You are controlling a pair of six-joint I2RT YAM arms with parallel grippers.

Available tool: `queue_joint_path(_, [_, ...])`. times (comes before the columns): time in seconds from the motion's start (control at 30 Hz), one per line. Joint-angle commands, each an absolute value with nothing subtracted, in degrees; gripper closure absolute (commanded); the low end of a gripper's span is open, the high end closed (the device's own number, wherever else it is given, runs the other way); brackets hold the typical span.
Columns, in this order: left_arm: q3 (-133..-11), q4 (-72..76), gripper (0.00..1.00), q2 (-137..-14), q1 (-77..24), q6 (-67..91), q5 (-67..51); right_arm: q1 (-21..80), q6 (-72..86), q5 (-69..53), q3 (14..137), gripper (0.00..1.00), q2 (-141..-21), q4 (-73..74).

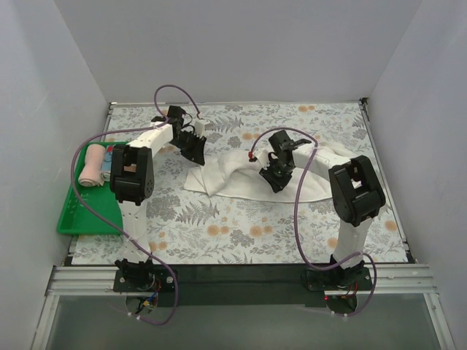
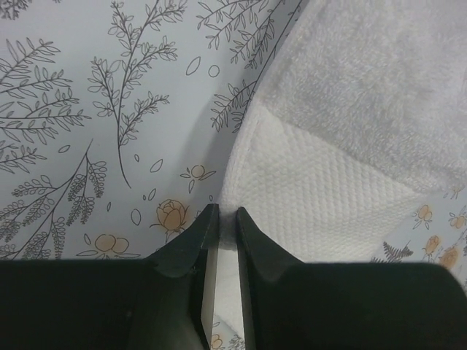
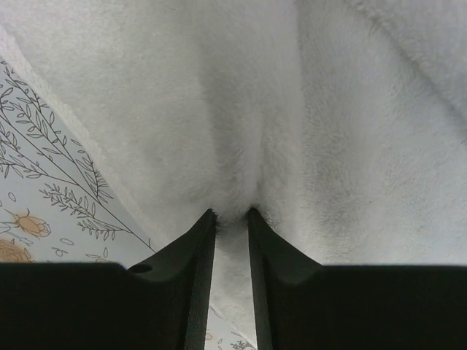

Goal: Roll the towels
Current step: Flatten the towel

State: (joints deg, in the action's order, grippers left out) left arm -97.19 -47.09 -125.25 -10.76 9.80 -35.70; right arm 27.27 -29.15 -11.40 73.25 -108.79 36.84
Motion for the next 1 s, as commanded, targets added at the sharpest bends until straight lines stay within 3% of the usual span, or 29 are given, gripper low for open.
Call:
queue_joint_path(0.0, [-99.6, -45.0, 1.0, -120.5, -10.4, 9.4, -33.7, 29.3, -31.2, -9.7, 68.9, 0.73, -110.0, 37.9])
queue_joint_path(0.2, [-103.8, -37.9, 1.0, -120.3, -8.4, 11.1, -25.2, 31.4, -36.5, -10.9, 62.8, 0.74, -106.4, 39.6])
queue_joint_path(0.4, [-120.2, -37.2, 1.0, -131.2, -7.7, 12.5, -16.8, 34.5, -41.3, -13.9, 58.7, 0.74, -103.3, 43.2])
queue_joint_path(0.53, [-124.4, -36.7, 1.0, -136.7, -7.6, 11.5, -15.4, 38.3, -42.5, -18.0, 59.3, 0.75, -102.3, 46.4])
queue_joint_path(0.83, [-121.6, -34.0, 0.96, -136.8, -7.2, 9.0, -11.8, 53.8, -40.3, -31.2, 66.7, 0.78, -106.7, 52.6])
queue_joint_path(0.9, [-122.1, -34.1, 0.91, -136.9, -7.0, 7.8, -12.0, 56.1, -39.0, -33.7, 67.4, 0.75, -106.8, 52.6])
queue_joint_path(0.97, [-124.1, -36.7, 0.7, -137.3, -7.0, 7.1, -13.7, 56.0, -37.4, -35.1, 69.8, 0.65, -106.4, 53.0])
